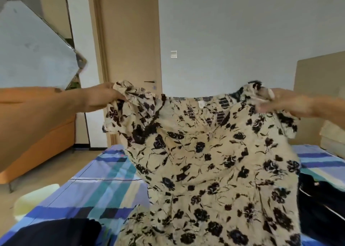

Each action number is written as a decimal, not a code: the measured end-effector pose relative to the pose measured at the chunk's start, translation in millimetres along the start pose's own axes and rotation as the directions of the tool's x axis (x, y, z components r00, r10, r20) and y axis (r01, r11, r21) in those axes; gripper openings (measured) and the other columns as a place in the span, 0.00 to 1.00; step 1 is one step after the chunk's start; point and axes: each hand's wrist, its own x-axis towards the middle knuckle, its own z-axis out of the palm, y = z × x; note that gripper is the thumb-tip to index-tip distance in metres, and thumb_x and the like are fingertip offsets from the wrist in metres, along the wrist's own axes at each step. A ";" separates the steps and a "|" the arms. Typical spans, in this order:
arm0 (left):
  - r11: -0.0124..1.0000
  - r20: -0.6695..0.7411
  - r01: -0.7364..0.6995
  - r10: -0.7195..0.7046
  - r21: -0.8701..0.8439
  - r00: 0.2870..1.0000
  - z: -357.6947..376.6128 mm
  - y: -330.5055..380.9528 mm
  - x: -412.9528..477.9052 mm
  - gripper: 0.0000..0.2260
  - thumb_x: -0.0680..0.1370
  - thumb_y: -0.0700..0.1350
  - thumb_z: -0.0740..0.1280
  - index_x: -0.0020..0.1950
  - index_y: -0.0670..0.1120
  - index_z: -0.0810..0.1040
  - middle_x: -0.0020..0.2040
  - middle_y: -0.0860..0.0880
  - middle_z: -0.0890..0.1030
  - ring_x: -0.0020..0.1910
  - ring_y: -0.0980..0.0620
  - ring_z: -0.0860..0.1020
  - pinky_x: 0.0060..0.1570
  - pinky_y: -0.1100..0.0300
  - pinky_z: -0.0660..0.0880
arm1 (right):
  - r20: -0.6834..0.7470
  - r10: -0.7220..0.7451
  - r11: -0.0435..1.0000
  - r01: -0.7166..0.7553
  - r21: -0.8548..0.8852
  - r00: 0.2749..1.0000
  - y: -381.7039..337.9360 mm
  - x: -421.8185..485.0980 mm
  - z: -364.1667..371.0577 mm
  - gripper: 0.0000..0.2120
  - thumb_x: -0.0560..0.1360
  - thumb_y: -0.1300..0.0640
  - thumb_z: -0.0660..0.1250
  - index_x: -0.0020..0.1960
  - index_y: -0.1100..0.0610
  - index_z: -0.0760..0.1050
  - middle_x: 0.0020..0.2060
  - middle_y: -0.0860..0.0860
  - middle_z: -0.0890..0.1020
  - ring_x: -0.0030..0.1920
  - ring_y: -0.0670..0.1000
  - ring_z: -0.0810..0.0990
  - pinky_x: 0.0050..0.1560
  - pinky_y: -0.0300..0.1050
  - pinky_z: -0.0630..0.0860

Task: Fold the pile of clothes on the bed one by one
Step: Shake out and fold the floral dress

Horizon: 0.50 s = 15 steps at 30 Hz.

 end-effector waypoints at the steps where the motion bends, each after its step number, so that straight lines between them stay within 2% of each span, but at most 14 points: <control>1: 0.997 0.058 -0.016 0.021 -0.072 0.998 1.3 0.3 -2.1 0.09 0.77 0.41 0.70 0.56 0.39 0.81 0.47 0.42 0.83 0.46 0.50 0.82 0.45 0.61 0.76 | 0.032 0.024 0.988 -0.018 -0.151 0.999 5.7 -0.7 0.5 0.37 0.61 0.36 0.79 0.64 0.51 0.72 0.58 0.44 0.79 0.58 0.49 0.77 0.65 0.49 0.70; 2: 0.993 0.102 -0.033 0.045 -0.117 0.994 2.6 1.5 -6.1 0.04 0.71 0.43 0.75 0.42 0.42 0.86 0.38 0.43 0.84 0.36 0.54 0.83 0.35 0.64 0.77 | 0.038 0.025 0.965 -0.014 -0.262 0.999 12.5 0.6 3.1 0.38 0.57 0.33 0.79 0.60 0.49 0.74 0.54 0.44 0.82 0.54 0.48 0.80 0.59 0.47 0.74; 3: 0.991 0.122 -0.059 0.074 -0.118 0.990 0.3 -3.0 -4.2 0.11 0.60 0.49 0.81 0.32 0.44 0.84 0.32 0.46 0.83 0.30 0.56 0.81 0.29 0.66 0.75 | 0.015 0.023 0.949 -0.017 -0.316 1.000 22.2 4.6 2.6 0.36 0.56 0.30 0.79 0.56 0.48 0.76 0.48 0.45 0.83 0.48 0.46 0.81 0.52 0.45 0.76; 4: 0.991 0.126 -0.090 0.102 -0.098 0.987 -0.5 -6.3 -4.8 0.20 0.49 0.56 0.84 0.30 0.45 0.82 0.30 0.48 0.82 0.29 0.56 0.81 0.28 0.67 0.75 | -0.034 0.000 0.954 -0.010 -0.301 0.999 23.9 5.3 5.3 0.28 0.57 0.31 0.78 0.49 0.47 0.79 0.41 0.45 0.83 0.40 0.45 0.81 0.43 0.40 0.76; 5: 0.990 0.132 -0.107 0.118 -0.088 0.984 -0.6 -8.0 -5.8 0.28 0.42 0.61 0.84 0.32 0.46 0.82 0.32 0.49 0.83 0.32 0.56 0.82 0.32 0.66 0.76 | -0.086 -0.034 0.965 0.010 -0.261 0.996 26.1 5.9 5.9 0.19 0.62 0.33 0.77 0.38 0.48 0.80 0.31 0.45 0.80 0.31 0.44 0.77 0.34 0.36 0.72; 6: 0.988 0.141 -0.137 0.147 -0.078 0.979 -0.5 -10.8 -4.0 0.32 0.40 0.64 0.83 0.35 0.46 0.84 0.37 0.49 0.85 0.36 0.56 0.83 0.41 0.64 0.78 | -0.110 -0.056 0.979 0.033 -0.201 0.992 21.7 2.7 5.9 0.16 0.65 0.37 0.74 0.30 0.48 0.77 0.24 0.46 0.76 0.25 0.45 0.73 0.27 0.36 0.67; 7: 0.987 0.179 -0.145 0.156 -0.076 0.971 -1.6 -12.0 -4.7 0.34 0.41 0.65 0.83 0.40 0.48 0.85 0.42 0.50 0.86 0.42 0.57 0.84 0.52 0.60 0.76 | -0.161 -0.077 0.990 0.057 -0.129 0.984 20.1 3.5 3.5 0.17 0.68 0.41 0.72 0.27 0.49 0.74 0.21 0.47 0.72 0.22 0.46 0.69 0.24 0.37 0.64; 8: 0.991 0.211 -0.128 0.133 -0.038 0.968 -0.4 -8.3 -9.4 0.37 0.42 0.66 0.82 0.45 0.49 0.85 0.47 0.51 0.86 0.47 0.59 0.83 0.61 0.57 0.71 | -0.195 -0.083 0.996 0.074 -0.053 0.977 14.6 2.2 2.5 0.17 0.69 0.43 0.72 0.28 0.51 0.73 0.20 0.47 0.70 0.20 0.47 0.67 0.22 0.37 0.62; 9: 0.997 0.231 -0.071 0.072 -0.014 0.970 -0.1 -4.1 -11.1 0.38 0.46 0.66 0.83 0.50 0.49 0.83 0.52 0.53 0.85 0.51 0.61 0.81 0.66 0.56 0.65 | -0.224 -0.084 0.996 0.091 0.023 0.971 9.8 2.0 0.8 0.16 0.71 0.45 0.71 0.31 0.52 0.72 0.21 0.48 0.70 0.20 0.47 0.66 0.22 0.36 0.62; 10: 0.999 0.213 -0.010 -0.001 0.049 0.977 -1.0 -4.2 -8.0 0.36 0.54 0.62 0.83 0.57 0.49 0.80 0.57 0.53 0.82 0.57 0.59 0.78 0.68 0.55 0.62 | -0.237 -0.078 0.991 0.100 0.086 0.968 2.9 1.1 -1.1 0.16 0.73 0.47 0.71 0.35 0.55 0.72 0.22 0.49 0.71 0.20 0.47 0.67 0.22 0.35 0.62; 11: 0.993 0.191 0.033 -0.054 0.109 0.980 -1.8 -6.9 -1.4 0.31 0.64 0.57 0.81 0.62 0.47 0.76 0.61 0.52 0.79 0.62 0.55 0.75 0.68 0.55 0.63 | -0.252 -0.075 0.983 0.115 0.147 0.965 -1.9 2.7 -3.3 0.15 0.75 0.49 0.70 0.37 0.57 0.71 0.23 0.49 0.73 0.20 0.46 0.68 0.21 0.34 0.63; 12: 0.980 0.142 0.022 -0.051 0.196 0.989 -1.5 -10.0 4.4 0.22 0.71 0.53 0.77 0.58 0.45 0.75 0.60 0.50 0.78 0.63 0.52 0.75 0.66 0.54 0.67 | -0.240 -0.076 0.973 0.124 0.193 0.968 -9.4 3.3 -3.7 0.13 0.77 0.51 0.69 0.39 0.58 0.72 0.23 0.48 0.76 0.21 0.44 0.71 0.22 0.33 0.66; 13: 0.958 0.120 -0.042 0.008 0.282 0.993 -1.0 -15.6 11.0 0.19 0.72 0.50 0.74 0.57 0.41 0.78 0.59 0.47 0.80 0.60 0.48 0.78 0.59 0.55 0.74 | -0.217 -0.069 0.963 0.122 0.241 0.974 -16.8 5.3 -1.8 0.10 0.78 0.53 0.68 0.41 0.58 0.74 0.25 0.47 0.79 0.23 0.42 0.75 0.24 0.32 0.69; 15: 0.937 0.104 -0.121 0.091 0.329 0.990 3.6 -26.3 20.2 0.09 0.75 0.42 0.72 0.53 0.40 0.81 0.50 0.42 0.84 0.51 0.42 0.83 0.43 0.55 0.81 | -0.188 -0.048 0.952 0.102 0.290 0.981 -28.5 10.5 6.7 0.06 0.78 0.55 0.68 0.48 0.57 0.77 0.33 0.48 0.85 0.31 0.44 0.83 0.31 0.36 0.74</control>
